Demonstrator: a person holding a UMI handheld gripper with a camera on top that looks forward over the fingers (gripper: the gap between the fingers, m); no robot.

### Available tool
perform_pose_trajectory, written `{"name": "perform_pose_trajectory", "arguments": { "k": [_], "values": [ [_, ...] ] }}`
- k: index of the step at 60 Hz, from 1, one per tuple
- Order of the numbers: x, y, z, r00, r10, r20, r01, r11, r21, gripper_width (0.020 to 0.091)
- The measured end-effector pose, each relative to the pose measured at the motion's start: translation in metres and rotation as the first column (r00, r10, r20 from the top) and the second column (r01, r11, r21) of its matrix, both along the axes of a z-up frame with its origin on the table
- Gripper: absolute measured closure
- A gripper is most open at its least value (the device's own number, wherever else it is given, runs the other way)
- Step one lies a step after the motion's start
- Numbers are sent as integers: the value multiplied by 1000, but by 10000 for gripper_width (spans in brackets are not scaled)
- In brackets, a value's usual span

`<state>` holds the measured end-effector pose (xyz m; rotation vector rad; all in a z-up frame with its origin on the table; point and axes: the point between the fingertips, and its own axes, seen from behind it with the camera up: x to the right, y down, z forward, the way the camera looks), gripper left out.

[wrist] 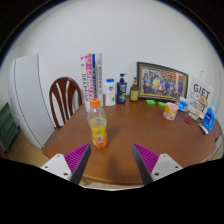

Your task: Pour water

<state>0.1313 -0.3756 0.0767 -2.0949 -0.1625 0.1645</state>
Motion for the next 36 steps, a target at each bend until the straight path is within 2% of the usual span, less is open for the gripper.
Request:
{"name": "perform_pose_trajectory", "arguments": {
  "k": [9,19,24,31,36],
  "values": [
    [-48,62,-9,999,-20,-45,24,995,93,246],
    [-69,122,-41,997,-51,-56,58,990,130,277],
    [-70,139,-53,996,-68,-54,75,988,138,378],
    [-81,151,-63,997,-53,-57,61,986,152,631],
    [-83,151,-63,998,-43,-39,49,986,161,702]
  ]
}}
